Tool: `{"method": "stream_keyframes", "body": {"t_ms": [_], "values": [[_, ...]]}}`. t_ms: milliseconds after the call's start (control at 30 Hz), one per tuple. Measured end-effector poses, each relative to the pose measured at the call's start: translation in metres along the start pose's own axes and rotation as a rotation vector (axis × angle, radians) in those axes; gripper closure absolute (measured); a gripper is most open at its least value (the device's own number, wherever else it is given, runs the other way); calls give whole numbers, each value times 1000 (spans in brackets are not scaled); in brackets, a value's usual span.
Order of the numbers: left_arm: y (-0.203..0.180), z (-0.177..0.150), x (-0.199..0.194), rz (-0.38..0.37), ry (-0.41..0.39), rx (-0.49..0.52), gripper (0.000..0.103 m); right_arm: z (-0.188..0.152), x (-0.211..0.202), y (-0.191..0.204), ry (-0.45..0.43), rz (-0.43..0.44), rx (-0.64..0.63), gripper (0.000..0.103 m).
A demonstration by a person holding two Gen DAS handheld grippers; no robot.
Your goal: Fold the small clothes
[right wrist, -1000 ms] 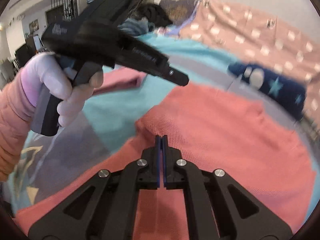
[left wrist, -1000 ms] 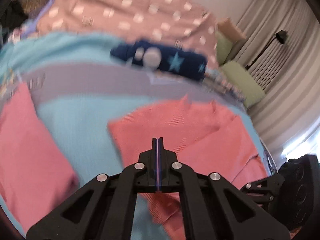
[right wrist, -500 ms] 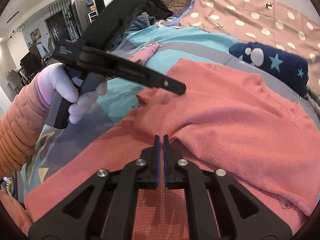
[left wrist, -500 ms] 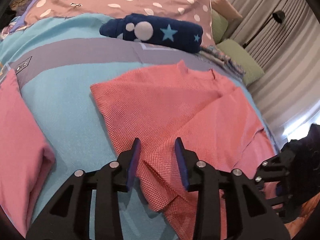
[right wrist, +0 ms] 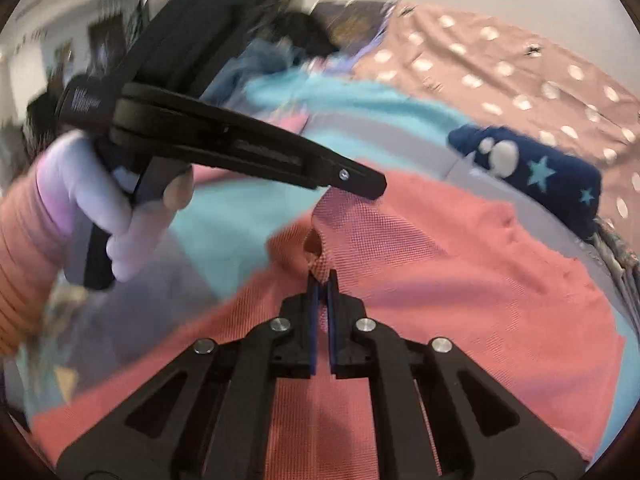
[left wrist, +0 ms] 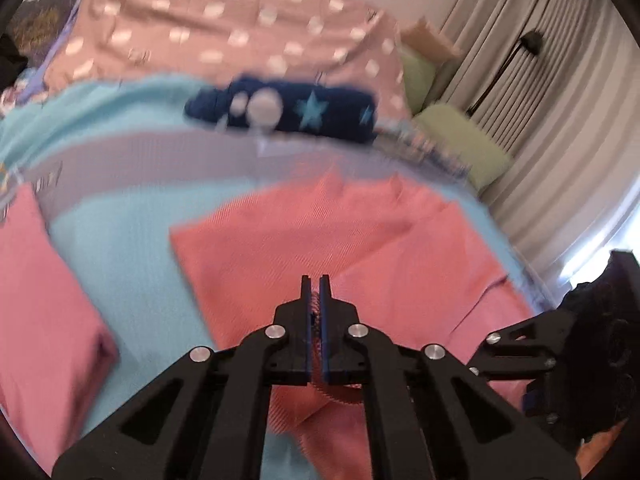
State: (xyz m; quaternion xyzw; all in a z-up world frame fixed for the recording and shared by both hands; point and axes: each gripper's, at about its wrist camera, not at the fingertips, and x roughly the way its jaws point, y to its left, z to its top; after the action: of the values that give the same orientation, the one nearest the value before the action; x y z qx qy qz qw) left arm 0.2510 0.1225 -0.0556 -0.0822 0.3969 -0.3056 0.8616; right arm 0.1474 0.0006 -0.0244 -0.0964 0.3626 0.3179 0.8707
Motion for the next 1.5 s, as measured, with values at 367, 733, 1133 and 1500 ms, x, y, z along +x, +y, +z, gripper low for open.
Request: {"method": "stream_keyframes", "body": {"t_ms": [367, 733, 1133, 1500], "values": [[31, -6, 29, 208, 80, -14, 96, -13, 20, -28, 140, 143, 181, 71], [-9, -45, 35, 232, 124, 92, 75, -109, -57, -203, 124, -299, 610, 93], [-46, -76, -27, 267, 20, 52, 55, -171, -156, -169, 20, -333, 722, 69], [-66, -180, -76, 173, 55, -86, 54, -241, -220, -135, -19, -220, 830, 65]]}}
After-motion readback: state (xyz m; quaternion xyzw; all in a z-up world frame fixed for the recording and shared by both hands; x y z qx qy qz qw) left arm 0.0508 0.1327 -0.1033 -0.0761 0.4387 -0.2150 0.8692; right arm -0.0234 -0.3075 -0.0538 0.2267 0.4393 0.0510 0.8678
